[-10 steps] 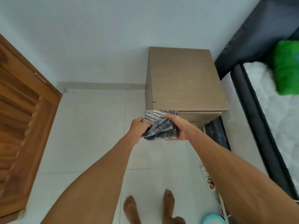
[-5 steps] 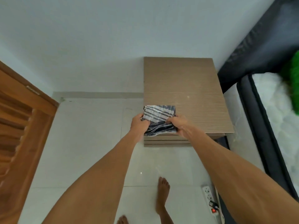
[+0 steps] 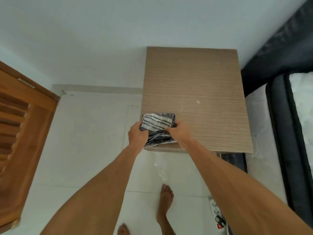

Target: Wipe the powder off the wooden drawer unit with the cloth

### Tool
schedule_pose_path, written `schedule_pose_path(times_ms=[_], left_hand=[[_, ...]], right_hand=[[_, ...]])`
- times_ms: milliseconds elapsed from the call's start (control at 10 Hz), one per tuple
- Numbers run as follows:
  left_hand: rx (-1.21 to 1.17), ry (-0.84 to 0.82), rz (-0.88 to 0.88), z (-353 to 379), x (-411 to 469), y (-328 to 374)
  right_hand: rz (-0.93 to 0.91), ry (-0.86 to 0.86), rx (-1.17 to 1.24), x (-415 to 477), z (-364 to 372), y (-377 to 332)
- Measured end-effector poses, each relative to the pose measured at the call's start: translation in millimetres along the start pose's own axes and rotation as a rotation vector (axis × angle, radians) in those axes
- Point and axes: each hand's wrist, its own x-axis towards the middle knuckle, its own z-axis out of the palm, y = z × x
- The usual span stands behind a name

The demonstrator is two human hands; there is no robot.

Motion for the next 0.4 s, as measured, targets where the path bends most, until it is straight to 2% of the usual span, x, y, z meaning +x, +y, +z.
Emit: schedule_pose_path(times_ms=[200, 300, 400], left_hand=[[0.033, -0.022, -0.027, -3.3, -1.7, 2.9], [-0.003, -0.062, -0.027, -11.9, -4.8, 2.3], [-0.02, -0.071, -0.029, -29.1, -20.3, -7.1]], right_hand=[[-0.083, 0.003, -0.063, -9.3, -5.7, 2.2], [-0.073, 0.01, 0.0, -19.7, -11.7, 7.2], [0.002, 0.093, 0.201, -43.7, -21.5, 21.9]])
